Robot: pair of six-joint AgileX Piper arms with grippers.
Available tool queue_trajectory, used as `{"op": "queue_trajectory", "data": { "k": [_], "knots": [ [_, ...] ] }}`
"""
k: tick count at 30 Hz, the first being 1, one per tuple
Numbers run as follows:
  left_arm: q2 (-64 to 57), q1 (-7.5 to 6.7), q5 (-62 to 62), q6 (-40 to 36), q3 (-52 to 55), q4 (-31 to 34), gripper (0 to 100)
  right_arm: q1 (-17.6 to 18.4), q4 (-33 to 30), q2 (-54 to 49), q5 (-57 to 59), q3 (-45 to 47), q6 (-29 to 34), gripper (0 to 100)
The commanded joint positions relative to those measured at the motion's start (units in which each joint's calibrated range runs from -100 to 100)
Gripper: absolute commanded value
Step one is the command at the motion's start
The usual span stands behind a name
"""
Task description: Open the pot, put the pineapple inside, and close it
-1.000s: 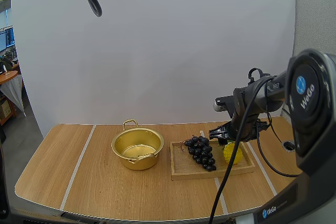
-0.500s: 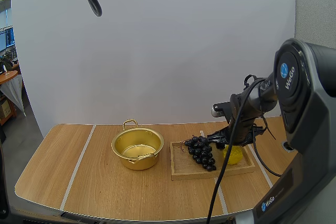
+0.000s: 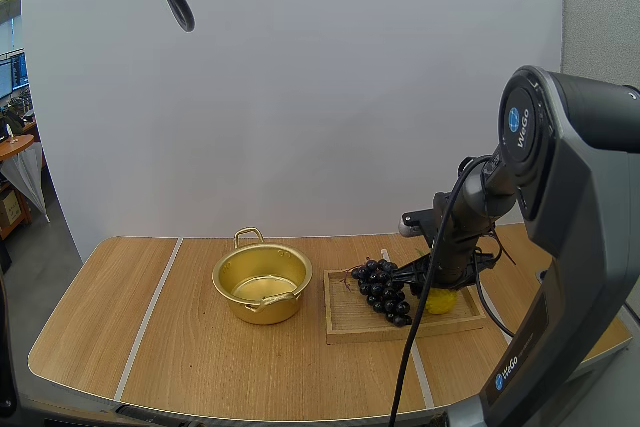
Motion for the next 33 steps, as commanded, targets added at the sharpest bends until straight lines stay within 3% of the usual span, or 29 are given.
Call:
{"op": "queue_trajectory", "data": {
  "k": [1,5,12,17,25,33],
  "knots": [
    [-0.15,-0.28,-2.05,-0.24,-0.32,0.17,0,-0.36,-0.08,0.51,-1.98,0.10,-0.40,40],
    [-0.15,-0.28,-2.05,-0.24,-0.32,0.17,0,-0.36,-0.08,0.51,-2.61,0.10,-0.40,0],
    [-0.15,-0.28,-2.05,-0.24,-0.32,0.17,0,-0.18,-0.15,-4.54,-2.30,0.10,-0.40,0],
    [-0.15,-0.28,-2.05,-0.24,-0.32,0.17,0,2.11,-0.33,-14.34,5.78,-3.14,-1.40,0],
    [-0.15,-0.28,-2.05,-0.24,-0.32,0.17,0,11.82,4.26,-25.43,19.66,-13.19,-1.47,0],
    [-0.15,-0.28,-2.05,-0.24,-0.32,0.17,0,22.79,9.53,-24.20,25.32,-21.22,-1.38,0]
  ]
}}
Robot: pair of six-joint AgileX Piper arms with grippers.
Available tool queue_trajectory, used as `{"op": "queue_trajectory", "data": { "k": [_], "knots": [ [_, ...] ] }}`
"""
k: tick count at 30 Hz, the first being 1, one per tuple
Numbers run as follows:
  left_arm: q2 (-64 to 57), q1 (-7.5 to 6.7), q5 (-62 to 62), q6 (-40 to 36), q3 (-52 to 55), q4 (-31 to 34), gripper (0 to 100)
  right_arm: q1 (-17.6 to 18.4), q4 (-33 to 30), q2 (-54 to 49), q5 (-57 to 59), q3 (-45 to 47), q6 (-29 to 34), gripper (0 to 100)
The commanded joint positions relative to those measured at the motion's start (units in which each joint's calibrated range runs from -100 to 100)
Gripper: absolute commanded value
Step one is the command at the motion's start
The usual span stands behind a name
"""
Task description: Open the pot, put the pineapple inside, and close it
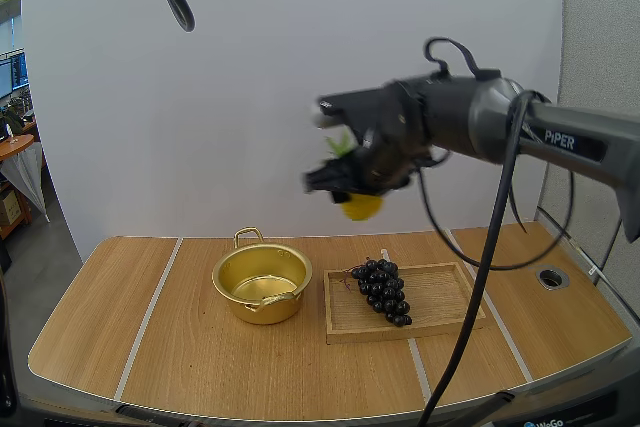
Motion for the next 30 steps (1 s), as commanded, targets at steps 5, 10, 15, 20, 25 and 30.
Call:
{"op": "queue_trajectory", "data": {
  "k": [5,10,15,20,25,30],
  "knots": [
    [-0.15,-0.28,-2.05,-0.24,-0.32,0.17,0,10.35,3.06,5.10,0.63,-4.83,0.30,0],
    [-0.15,-0.28,-2.05,-0.24,-0.32,0.17,0,11.65,3.06,11.79,-0.06,-6.49,0.79,0],
    [-0.15,-0.28,-2.05,-0.24,-0.32,0.17,0,11.65,2.93,18.19,-0.46,-8.36,0.79,0],
    [-0.15,-0.28,-2.05,-0.24,-0.32,0.17,0,11.65,2.69,25.12,-0.68,-10.18,0.79,0],
    [-0.15,-0.28,-2.05,-0.24,-0.32,0.17,0,11.65,2.56,30.33,-2.13,-10.47,0.79,0],
    [-0.15,-0.28,-2.05,-0.24,-0.32,0.17,0,11.65,0.64,34.12,-3.12,-10.47,0.91,0]
  ]
}}
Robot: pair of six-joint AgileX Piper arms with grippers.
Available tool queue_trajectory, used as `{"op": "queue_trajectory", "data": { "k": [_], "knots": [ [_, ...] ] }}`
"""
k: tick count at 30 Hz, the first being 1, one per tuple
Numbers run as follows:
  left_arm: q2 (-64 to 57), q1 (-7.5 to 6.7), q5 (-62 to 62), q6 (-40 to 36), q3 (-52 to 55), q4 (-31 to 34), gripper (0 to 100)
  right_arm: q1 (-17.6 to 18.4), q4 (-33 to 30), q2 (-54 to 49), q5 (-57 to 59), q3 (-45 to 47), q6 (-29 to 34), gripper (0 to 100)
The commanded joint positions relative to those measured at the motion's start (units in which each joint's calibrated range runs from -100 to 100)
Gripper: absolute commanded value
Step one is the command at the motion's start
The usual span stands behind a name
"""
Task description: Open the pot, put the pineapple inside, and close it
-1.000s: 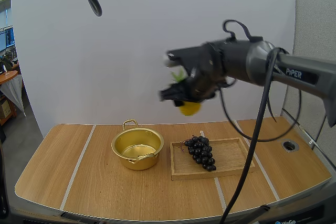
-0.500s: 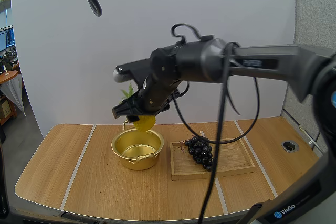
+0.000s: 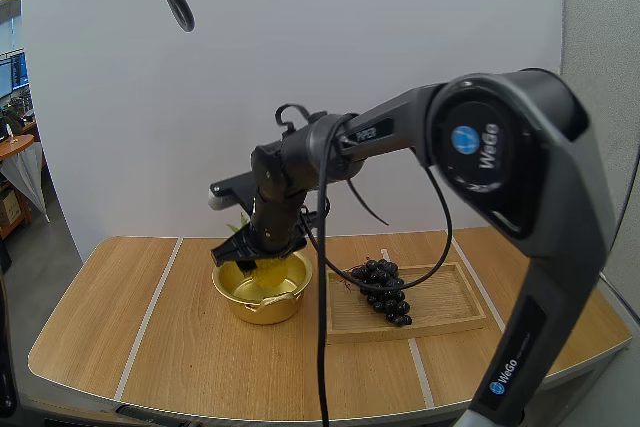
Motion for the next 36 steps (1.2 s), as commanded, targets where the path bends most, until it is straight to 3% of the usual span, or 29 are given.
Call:
{"op": "queue_trajectory", "data": {
  "k": [1,21,24,25,27,36],
  "knots": [
    [-0.15,-0.28,-2.05,-0.18,-0.32,0.17,0,0.15,-2.26,1.43,-1.56,-0.44,0.44,0],
    [-0.15,-0.28,-2.05,-0.18,-0.32,0.17,0,-0.18,-2.32,6.63,-3.20,-1.58,0.22,0],
    [-0.15,-0.28,-2.05,-0.18,-0.32,0.17,0,-0.18,-2.32,6.63,-3.06,-1.58,0.22,40],
    [-0.15,-0.28,-2.05,-0.18,-0.32,0.17,0,-0.18,-2.32,6.63,-3.06,-1.58,0.22,64],
    [-0.15,-0.28,-2.05,-0.18,-0.32,0.17,0,-0.18,-2.55,6.63,-2.52,-1.58,0.22,100],
    [-0.15,-0.28,-2.05,-0.18,-0.32,0.17,0,-0.18,-2.45,4.55,0.58,-1.69,0.22,100]
  ]
}}
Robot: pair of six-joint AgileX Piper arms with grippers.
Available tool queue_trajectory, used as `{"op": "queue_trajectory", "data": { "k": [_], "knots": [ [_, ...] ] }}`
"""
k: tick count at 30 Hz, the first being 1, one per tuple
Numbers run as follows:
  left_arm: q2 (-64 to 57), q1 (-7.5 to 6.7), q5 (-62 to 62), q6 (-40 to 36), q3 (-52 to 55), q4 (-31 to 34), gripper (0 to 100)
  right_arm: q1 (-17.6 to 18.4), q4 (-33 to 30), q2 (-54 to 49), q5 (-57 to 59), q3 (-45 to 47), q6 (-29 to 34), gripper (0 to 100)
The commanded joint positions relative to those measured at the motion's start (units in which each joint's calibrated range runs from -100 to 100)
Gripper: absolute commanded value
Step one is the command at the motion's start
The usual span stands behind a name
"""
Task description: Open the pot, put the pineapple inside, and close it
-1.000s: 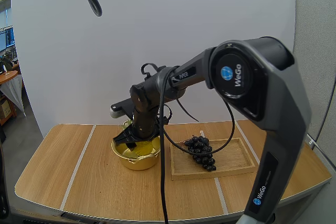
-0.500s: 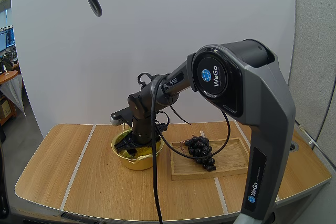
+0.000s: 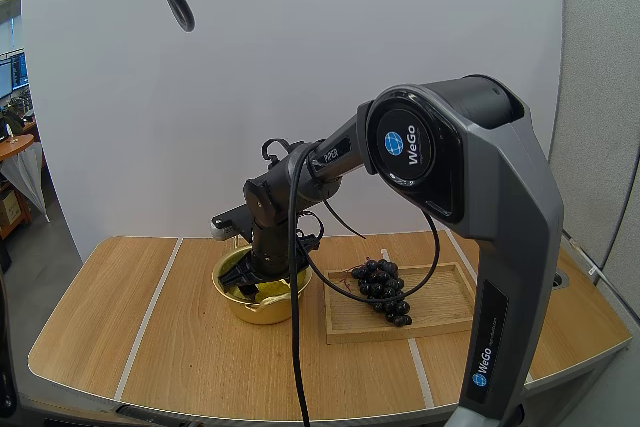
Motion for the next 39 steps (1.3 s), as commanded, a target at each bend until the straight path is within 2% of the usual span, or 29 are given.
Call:
{"op": "queue_trajectory", "data": {
  "k": [1,6,20,27,34,39],
  "knots": [
    [-0.15,-0.28,-2.05,-0.18,-0.32,0.17,0,-0.18,-0.45,-3.45,1.81,-0.68,-0.30,100],
    [-0.15,-0.28,-2.05,-0.18,-0.32,0.17,0,-0.18,0.08,-12.87,4.22,-0.68,-0.02,100],
    [-0.15,-0.28,-2.05,-0.18,-0.32,0.17,0,-0.18,-0.06,-41.30,20.88,0.24,-0.02,100],
    [-0.15,-0.28,-2.05,-0.18,-0.32,0.17,0,-0.18,-0.53,-55.73,21.83,7.92,-0.02,100],
    [-0.15,-0.28,-2.05,-0.18,-0.32,0.17,0,-0.18,-0.72,-70.40,30.51,14.26,-0.02,100],
    [-0.15,-0.28,-2.05,-0.18,-0.32,0.17,0,-0.18,-3.05,-80.81,36.14,18.26,-0.28,100]
  ]
}}
